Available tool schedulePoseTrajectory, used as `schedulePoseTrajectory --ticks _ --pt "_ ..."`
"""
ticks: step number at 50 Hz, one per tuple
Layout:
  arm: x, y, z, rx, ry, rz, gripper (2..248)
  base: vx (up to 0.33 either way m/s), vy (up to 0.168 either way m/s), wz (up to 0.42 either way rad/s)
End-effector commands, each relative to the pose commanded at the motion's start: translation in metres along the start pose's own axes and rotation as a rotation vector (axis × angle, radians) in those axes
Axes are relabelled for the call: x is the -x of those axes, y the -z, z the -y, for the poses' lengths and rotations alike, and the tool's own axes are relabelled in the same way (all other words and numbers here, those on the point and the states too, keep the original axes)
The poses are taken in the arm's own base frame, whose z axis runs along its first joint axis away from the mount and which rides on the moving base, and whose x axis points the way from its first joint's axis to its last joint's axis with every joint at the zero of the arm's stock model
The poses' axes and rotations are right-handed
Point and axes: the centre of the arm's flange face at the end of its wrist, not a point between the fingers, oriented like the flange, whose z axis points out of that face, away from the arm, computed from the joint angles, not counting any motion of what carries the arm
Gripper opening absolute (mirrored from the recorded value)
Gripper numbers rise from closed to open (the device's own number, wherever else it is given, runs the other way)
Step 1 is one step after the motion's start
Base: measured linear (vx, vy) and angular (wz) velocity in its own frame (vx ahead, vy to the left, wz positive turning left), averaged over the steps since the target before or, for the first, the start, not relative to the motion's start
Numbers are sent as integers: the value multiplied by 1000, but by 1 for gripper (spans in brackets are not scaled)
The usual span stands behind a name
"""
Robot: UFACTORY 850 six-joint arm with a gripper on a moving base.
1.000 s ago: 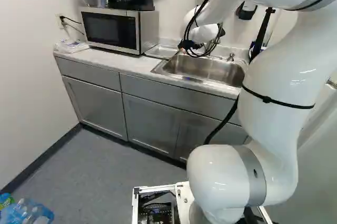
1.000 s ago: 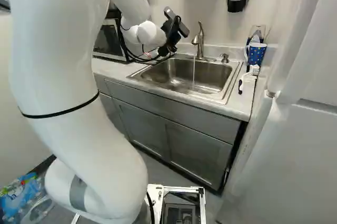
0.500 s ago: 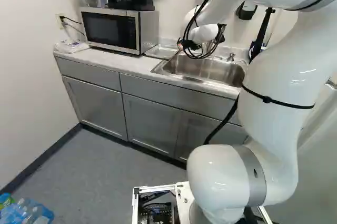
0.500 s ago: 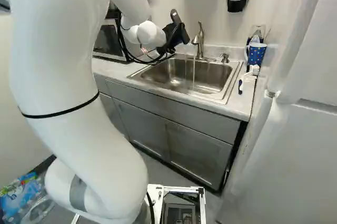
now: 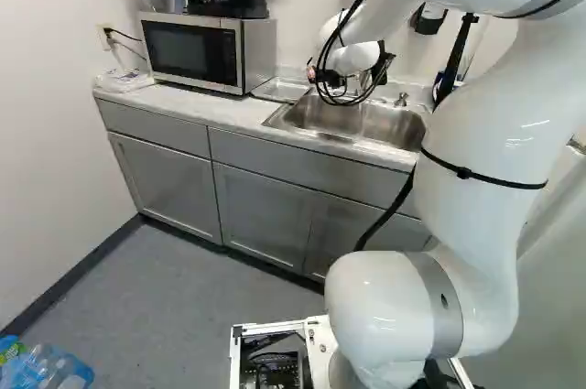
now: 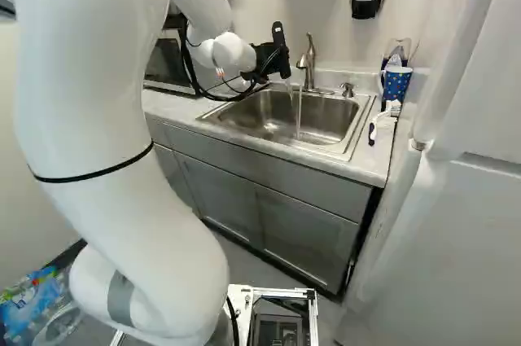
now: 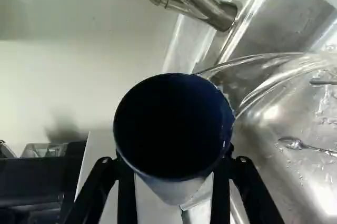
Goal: Rinse the cup and place it in the tray
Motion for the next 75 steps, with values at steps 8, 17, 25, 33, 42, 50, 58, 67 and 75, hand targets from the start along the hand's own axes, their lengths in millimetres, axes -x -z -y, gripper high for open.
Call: schedulePoseTrajectory --ticks 8,17,25,33,42,50,58,67,75 --pt "0 0 0 0 -84 0 125 0 0 0" --pt "0 0 0 0 -179 0 125 0 0 0" --pt "0 0 0 0 -263 0 125 0 0 0" --pt "0 0 0 0 -347 0 125 0 0 0" --pt "0 0 0 0 -441 0 125 0 0 0" --pt "0 0 0 0 -525 0 125 0 0 0" --pt "0 0 0 0 -550 0 125 0 0 0" --pt "0 0 0 0 -550 0 125 0 0 0" --pt "0 0 0 0 -550 0 125 0 0 0"
